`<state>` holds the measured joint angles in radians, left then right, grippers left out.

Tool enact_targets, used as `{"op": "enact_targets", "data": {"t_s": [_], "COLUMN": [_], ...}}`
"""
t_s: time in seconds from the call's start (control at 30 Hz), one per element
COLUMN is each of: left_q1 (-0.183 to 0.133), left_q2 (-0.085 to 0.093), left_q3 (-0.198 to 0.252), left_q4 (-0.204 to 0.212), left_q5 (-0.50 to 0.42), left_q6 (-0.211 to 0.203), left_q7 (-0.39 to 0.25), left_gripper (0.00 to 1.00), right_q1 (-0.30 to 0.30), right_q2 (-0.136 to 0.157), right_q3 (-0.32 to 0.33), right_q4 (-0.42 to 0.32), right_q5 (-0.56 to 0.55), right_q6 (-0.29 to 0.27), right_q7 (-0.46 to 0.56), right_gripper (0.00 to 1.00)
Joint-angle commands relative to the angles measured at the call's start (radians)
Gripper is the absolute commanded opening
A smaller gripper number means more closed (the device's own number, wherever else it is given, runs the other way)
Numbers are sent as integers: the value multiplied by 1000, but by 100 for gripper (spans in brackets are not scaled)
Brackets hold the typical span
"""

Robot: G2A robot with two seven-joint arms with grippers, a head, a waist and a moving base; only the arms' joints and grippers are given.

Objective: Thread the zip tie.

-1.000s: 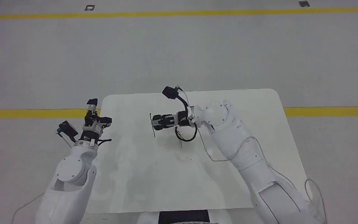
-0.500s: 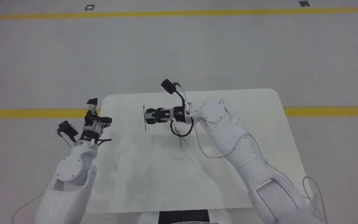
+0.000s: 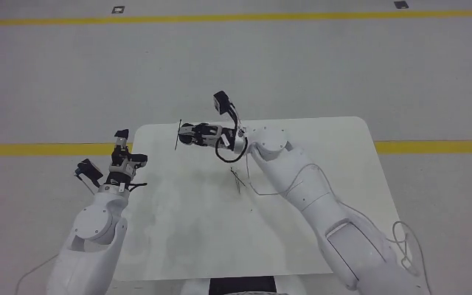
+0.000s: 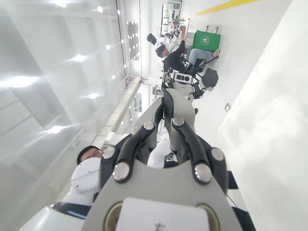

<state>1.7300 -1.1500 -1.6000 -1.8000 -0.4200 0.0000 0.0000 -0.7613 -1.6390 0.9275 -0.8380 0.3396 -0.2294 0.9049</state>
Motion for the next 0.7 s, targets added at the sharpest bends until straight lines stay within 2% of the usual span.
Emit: {"op": "enact_targets", "data": {"t_s": [0.0, 0.23, 0.27, 0.33, 0.4, 0.53, 0.67], "left_q1": [0, 0, -3, -7, -3, 22, 38], "left_q2": [0, 0, 0, 2, 4, 15, 20], "left_q3": [0, 0, 2, 0, -5, -43, -76], "left_q4": [0, 0, 0, 15, 21, 30, 44], "left_q5": [0, 0, 1, 27, 8, -6, -72], "left_q6": [0, 0, -3, -19, -26, -32, -43], "left_q7": [0, 0, -5, -59, -117, -297, -420], "left_gripper": [100, 100, 100, 100, 100, 100, 100], "right_q1": [0, 0, -10, -24, -33, -31, -24], "right_q2": [0, 0, 0, -2, -4, -13, -25], "right_q3": [0, 0, 1, -5, -8, -28, -55], "right_q4": [0, 0, -7, -27, -38, -46, -42], "right_q5": [0, 0, 1, -13, -12, -51, -82], "right_q6": [-1, -1, 6, 27, 47, 97, 125], "right_q7": [0, 0, -24, -76, -118, -225, -308], "right_gripper": [0, 0, 0, 0, 0, 0, 0]}}
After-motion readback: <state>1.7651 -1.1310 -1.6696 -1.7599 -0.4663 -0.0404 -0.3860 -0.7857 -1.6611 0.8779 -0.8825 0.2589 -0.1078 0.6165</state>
